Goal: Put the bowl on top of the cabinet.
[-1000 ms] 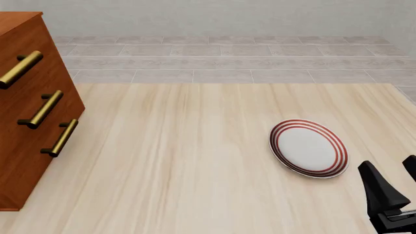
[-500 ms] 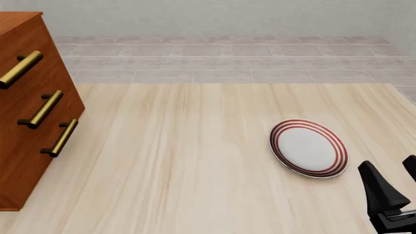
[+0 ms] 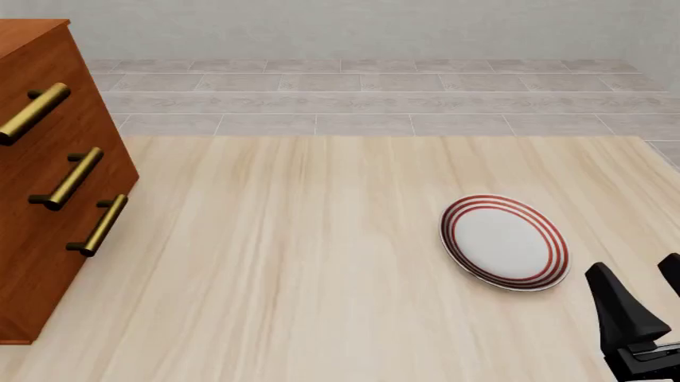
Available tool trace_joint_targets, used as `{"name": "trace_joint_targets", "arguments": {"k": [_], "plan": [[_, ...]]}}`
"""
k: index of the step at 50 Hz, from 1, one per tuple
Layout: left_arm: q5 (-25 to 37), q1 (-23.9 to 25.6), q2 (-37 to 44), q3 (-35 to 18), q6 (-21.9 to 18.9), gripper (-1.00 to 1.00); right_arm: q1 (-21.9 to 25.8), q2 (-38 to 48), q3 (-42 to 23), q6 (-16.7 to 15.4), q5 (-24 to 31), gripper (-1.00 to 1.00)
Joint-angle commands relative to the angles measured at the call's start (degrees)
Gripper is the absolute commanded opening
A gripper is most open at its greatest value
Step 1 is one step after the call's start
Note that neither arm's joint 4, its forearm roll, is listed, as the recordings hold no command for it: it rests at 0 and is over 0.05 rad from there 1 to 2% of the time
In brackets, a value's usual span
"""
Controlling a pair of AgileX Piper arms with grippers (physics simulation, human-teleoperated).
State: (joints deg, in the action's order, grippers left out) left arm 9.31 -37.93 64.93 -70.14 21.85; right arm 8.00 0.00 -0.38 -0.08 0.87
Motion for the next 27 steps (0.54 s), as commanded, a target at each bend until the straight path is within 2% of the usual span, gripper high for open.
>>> {"name": "trace_joint_targets", "arguments": {"k": [1, 4, 7, 11, 12, 14, 27], "plan": [[2.32, 0.37, -3.75, -2.13, 1.16, 1.00, -0.02, 0.02, 0.00, -0.04, -0.22, 1.00], [1.68, 0.86, -5.16, -0.31, 1.14, 1.00, -0.01, 0.02, 0.00, -0.04, -0.21, 1.00], [3.51, 1.16, -5.95, -1.56, 1.26, 1.00, -0.01, 0.02, 0.00, -0.05, -0.22, 1.00], [2.60, 1.52, -8.67, 0.43, 1.61, 1.00, -0.01, 0.02, 0.00, -0.06, -0.21, 1.00], [4.54, 1.48, -8.65, -1.41, 1.42, 1.00, -0.01, 0.02, 0.00, -0.05, -0.21, 1.00], [4.57, 1.55, -9.80, -0.31, 1.43, 1.00, -0.01, 0.02, 0.00, -0.05, -0.22, 1.00], [4.57, 1.55, -9.80, -0.31, 1.43, 1.00, -0.03, 0.02, 0.00, -0.03, -0.21, 1.00]]}}
